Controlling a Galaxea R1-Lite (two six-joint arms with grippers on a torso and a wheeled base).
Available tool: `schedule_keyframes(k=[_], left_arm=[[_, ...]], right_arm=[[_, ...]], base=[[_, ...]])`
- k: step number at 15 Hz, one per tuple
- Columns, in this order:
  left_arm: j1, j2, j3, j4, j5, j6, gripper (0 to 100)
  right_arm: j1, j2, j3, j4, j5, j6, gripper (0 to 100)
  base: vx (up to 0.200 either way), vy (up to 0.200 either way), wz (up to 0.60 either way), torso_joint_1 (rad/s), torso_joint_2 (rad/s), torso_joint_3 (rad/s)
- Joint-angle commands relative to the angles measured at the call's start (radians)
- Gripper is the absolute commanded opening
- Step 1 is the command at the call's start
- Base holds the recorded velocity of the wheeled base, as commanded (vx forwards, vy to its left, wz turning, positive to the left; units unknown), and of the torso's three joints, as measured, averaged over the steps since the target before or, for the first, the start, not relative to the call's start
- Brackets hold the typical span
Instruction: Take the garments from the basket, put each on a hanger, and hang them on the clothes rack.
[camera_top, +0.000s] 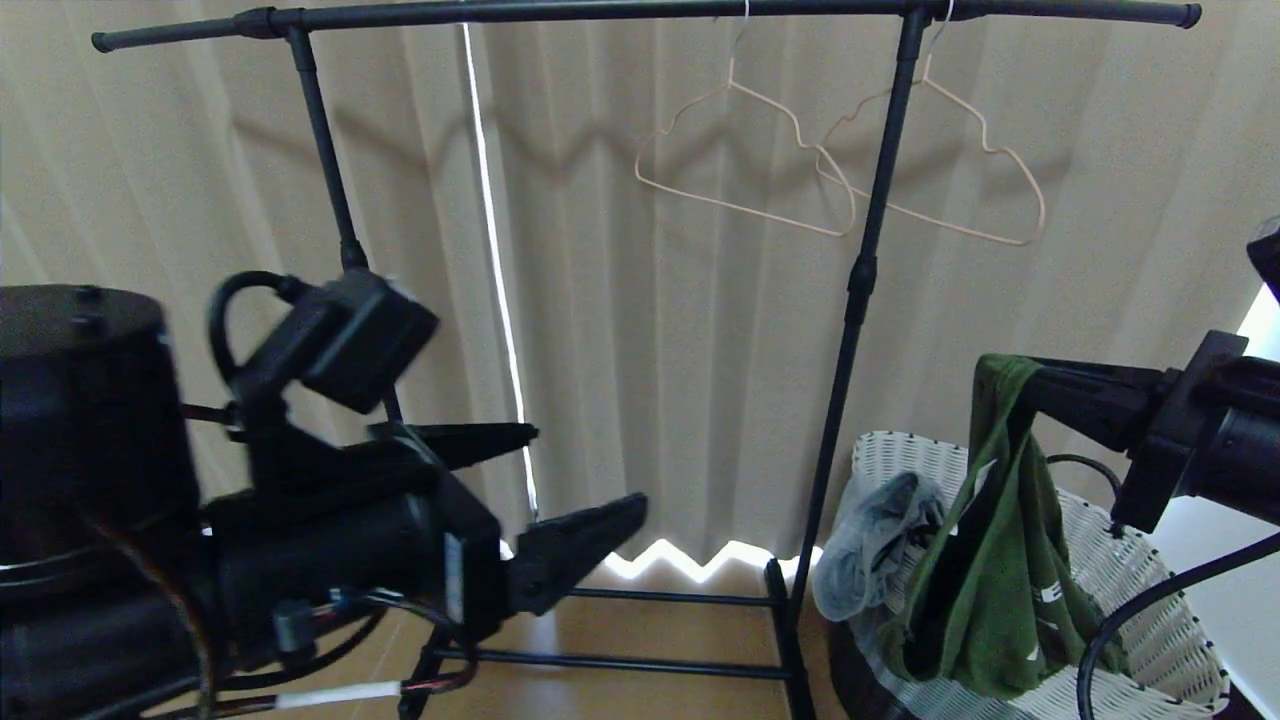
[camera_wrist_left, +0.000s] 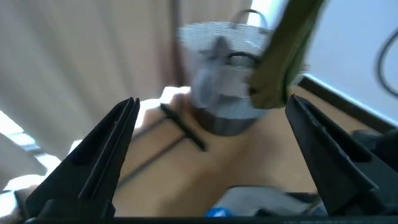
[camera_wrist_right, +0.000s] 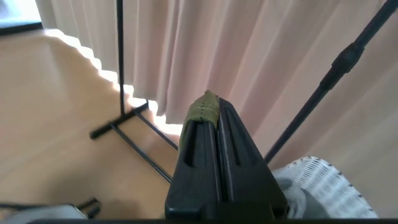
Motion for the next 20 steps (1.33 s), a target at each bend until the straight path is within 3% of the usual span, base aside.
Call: schedule_keyframes(k=[1, 3, 5, 13, 16, 20], left_arm=[[-0.16, 0.215, -0.095, -0.052, 0.085, -0.066, 100], [-0.243, 0.332, -0.167, -0.095, 0.162, -0.138, 100], [-0.284, 0.434, -0.215, -0.119, 0.217, -0.164, 100], [-0.25, 0.724, -0.363, -0.261, 0.259, -0.163, 100], [-0.235, 0.758, -0.403, -0.261, 0.274, -0.163, 100], [-0.238, 0.743, -0.376, -0.262, 0.277, -0.161, 100]], right_arm=[[0.001, -0.006, -0.037, 0.004, 0.002, 0.009, 0], [0.001, -0.003, -0.056, 0.004, 0.014, 0.016, 0], [0.001, -0.005, -0.069, 0.004, 0.039, 0.018, 0], [0.001, -0.021, -0.095, 0.005, 0.076, 0.059, 0], [0.001, -0.028, -0.095, 0.005, 0.083, 0.059, 0], [0.001, -0.026, -0.094, 0.005, 0.082, 0.067, 0]], base=[[0.0, 0.0, 0.0, 0.0, 0.0, 0.0], [0.0, 0.0, 0.0, 0.0, 0.0, 0.0], [0.0, 0.0, 0.0, 0.0, 0.0, 0.0], [0.0, 0.0, 0.0, 0.0, 0.0, 0.0], [0.0, 0.0, 0.0, 0.0, 0.0, 0.0], [0.0, 0.0, 0.0, 0.0, 0.0, 0.0]])
